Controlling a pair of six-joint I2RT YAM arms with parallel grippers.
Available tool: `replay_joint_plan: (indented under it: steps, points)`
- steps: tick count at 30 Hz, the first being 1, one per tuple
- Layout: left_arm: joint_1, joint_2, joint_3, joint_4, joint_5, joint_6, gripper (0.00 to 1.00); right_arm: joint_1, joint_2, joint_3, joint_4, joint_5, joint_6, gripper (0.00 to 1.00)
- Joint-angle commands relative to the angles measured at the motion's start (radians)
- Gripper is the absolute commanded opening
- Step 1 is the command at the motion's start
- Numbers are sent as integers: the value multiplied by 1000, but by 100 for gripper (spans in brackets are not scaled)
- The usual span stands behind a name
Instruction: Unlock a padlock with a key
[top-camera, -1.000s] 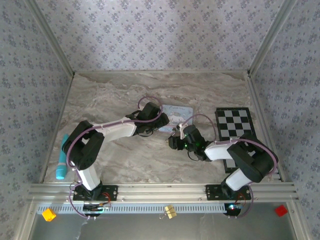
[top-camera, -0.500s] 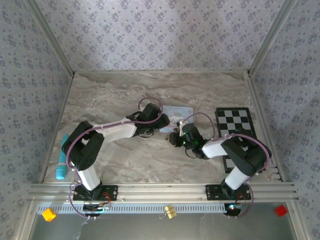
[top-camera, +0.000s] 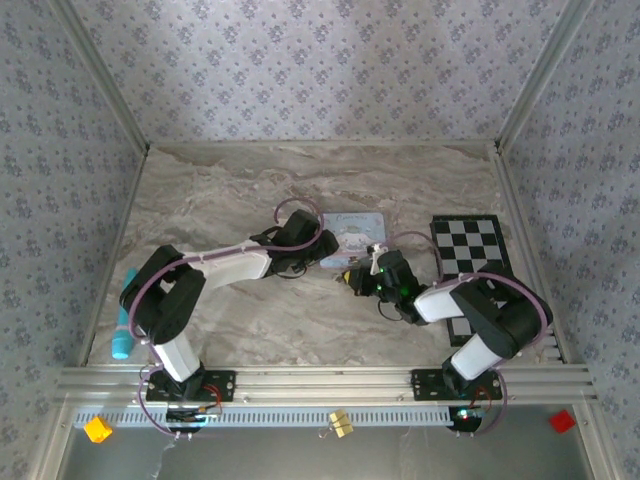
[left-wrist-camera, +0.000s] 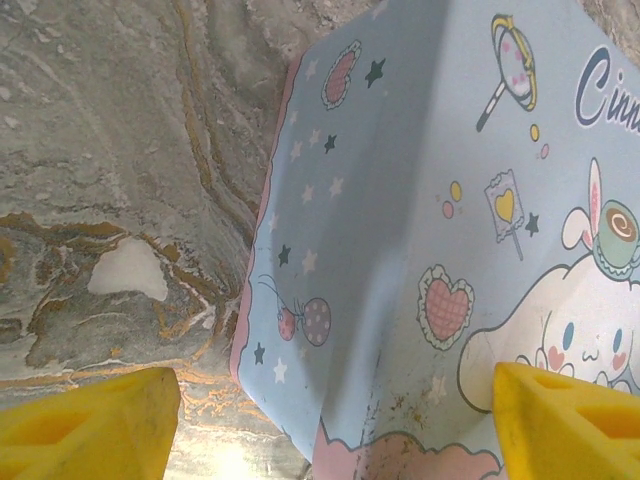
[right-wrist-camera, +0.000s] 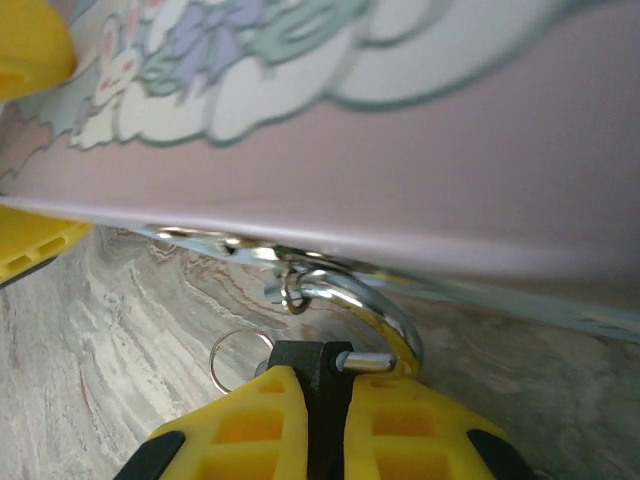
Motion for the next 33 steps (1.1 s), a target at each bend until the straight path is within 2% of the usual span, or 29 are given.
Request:
replay_joint_plan:
  steps: [1,17,22,25,28,33]
  points:
    - [-8,7,-52,-137,-25,-13,80,-16,-16,-40,35,21,91,0]
    - [-38,13,-54,-122,-27,-41,80,-74,-46,-58,138,-51,180,0]
    - [-39,16,-53,-123,-38,-46,80,-80,-101,-56,82,-49,169,0]
    - [-34,22,-44,-129,-42,-44,80,-82,-163,-54,-7,-35,124,0]
    - [-35,5,-25,-152,-60,-3,80,-85,-277,-44,-187,-7,45,0]
    - [-39,-36,90,-316,-109,220,82,-93,-521,-7,-574,37,-116,0]
